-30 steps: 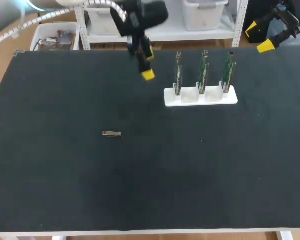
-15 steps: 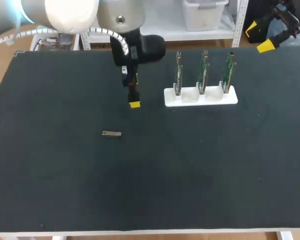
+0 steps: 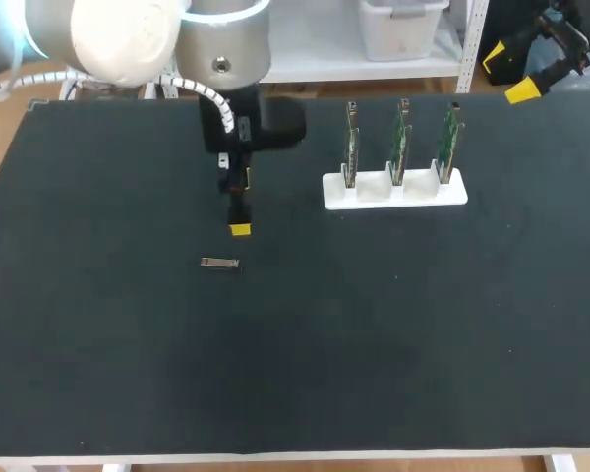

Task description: Pick up the optical module with the left hand, and insert it into the network port with the right hand.

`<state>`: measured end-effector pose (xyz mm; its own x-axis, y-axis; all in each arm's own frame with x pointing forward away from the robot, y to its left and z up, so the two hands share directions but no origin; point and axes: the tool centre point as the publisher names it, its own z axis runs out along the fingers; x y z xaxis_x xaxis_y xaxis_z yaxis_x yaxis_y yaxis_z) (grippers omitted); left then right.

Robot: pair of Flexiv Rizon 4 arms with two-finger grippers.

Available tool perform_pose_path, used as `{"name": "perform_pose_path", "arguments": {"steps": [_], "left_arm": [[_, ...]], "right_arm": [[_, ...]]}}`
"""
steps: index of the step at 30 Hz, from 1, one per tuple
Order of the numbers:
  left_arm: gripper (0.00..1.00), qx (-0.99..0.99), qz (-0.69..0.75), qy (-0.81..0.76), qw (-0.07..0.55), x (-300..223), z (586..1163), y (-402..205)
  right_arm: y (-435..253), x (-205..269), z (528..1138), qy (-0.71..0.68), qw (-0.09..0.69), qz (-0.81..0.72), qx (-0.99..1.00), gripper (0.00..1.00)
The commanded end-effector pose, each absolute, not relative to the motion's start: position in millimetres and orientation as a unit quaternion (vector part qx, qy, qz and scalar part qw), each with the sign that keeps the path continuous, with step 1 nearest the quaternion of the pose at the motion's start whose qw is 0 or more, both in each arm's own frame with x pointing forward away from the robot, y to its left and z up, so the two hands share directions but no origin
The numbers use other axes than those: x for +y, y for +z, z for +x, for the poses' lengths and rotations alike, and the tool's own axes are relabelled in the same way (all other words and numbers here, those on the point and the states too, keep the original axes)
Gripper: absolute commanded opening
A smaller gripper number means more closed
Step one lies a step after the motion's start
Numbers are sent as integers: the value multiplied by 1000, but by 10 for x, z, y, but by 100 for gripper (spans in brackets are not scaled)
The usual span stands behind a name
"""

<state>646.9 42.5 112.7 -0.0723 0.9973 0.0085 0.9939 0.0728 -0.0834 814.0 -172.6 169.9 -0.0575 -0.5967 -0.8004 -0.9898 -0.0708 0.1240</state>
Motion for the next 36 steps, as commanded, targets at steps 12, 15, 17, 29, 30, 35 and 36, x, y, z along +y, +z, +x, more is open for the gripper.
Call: {"name": "perform_pose_path", "arguments": {"steps": [12,15,17,29,30,35,36], "left_arm": [[100,-725,-683,54,72,694,6479,757],[100,-728,-680,51,76,692,6444,695],[100,-732,-675,54,73,666,6408,644],[100,-750,-652,63,91,705,6222,371],[100,-749,-653,60,97,722,6217,369],[100,-742,-659,55,114,797,6218,320],[100,-742,-659,55,114,819,6221,308]], "right_arm": [[1703,-1738,8221,449,180,-662,572,100],[1703,-1738,8221,449,180,-662,572,100],[1703,-1738,8221,449,180,-662,572,100],[1703,-1738,8221,449,180,-662,572,100],[1703,-1738,8221,449,180,-662,572,100],[1703,-1738,8221,449,180,-662,572,100],[1703,-1738,8221,449,180,-662,572,100]]}}
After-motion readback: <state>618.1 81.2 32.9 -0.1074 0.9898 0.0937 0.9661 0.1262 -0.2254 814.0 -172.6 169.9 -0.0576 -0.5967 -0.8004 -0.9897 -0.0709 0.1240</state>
